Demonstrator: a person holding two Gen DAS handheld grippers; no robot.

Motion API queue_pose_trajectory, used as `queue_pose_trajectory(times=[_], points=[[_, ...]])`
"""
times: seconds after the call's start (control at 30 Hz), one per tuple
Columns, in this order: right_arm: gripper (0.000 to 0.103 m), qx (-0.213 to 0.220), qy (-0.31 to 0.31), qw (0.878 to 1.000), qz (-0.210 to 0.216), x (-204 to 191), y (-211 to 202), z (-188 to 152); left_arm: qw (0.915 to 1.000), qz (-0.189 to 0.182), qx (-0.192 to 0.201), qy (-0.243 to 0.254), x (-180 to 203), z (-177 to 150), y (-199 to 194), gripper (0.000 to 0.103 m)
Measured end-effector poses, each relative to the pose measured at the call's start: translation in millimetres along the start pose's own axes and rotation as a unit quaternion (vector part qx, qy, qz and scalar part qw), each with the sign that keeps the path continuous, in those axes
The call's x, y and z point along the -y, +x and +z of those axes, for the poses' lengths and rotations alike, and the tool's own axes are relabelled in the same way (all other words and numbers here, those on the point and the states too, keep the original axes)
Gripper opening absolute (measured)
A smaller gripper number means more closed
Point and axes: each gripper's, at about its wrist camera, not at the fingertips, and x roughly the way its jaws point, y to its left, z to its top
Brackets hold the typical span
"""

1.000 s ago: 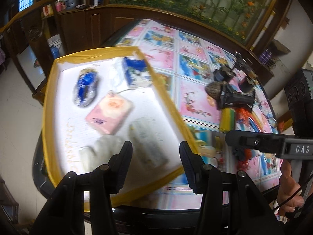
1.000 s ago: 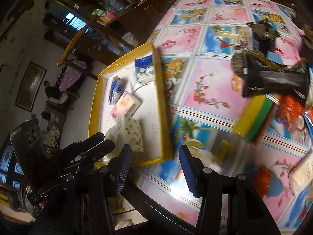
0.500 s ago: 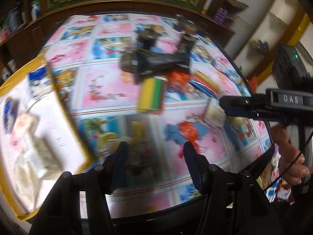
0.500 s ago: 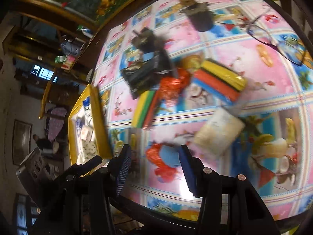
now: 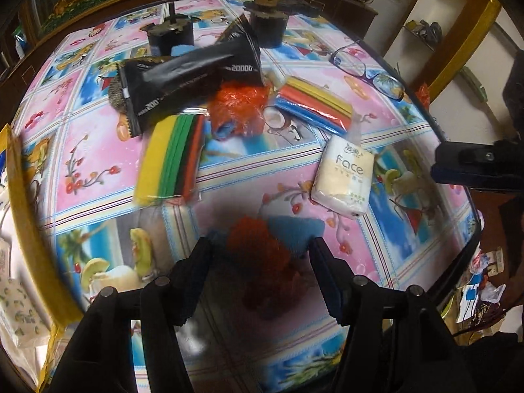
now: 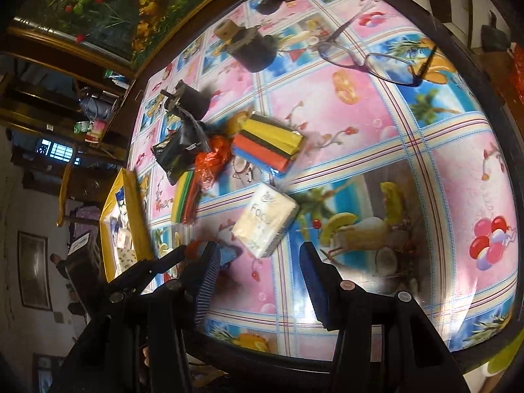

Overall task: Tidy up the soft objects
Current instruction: 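Grasp the red scrubber with the left gripper while the right grasps the Face pack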

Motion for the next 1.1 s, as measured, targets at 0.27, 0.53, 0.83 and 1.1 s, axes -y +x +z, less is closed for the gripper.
queue_pose_trajectory(times=[0.27,0.53,0.83,1.1], points=[[0.054,-0.031,0.003,0.999,-0.01,-9,32,9,0.9995,0.0,0.007,-0.032,-17,-6,-7,0.044],[0.054,-0.05,0.0,0.997,-0.061,-26,78,25,0.9979,0.015,0.041,-0.049,-42,-24,-44,0.044],[0.054,-0.066,-0.166,0.963,-0.2,-94,127,15,0.9934,0.033,0.065,-0.089,-68,-35,-66,0.044],[0.045,-0.071,-0.19,0.957,-0.206,-99,121,7,0.9916,0.033,0.072,-0.102,-77,-38,-71,0.044]])
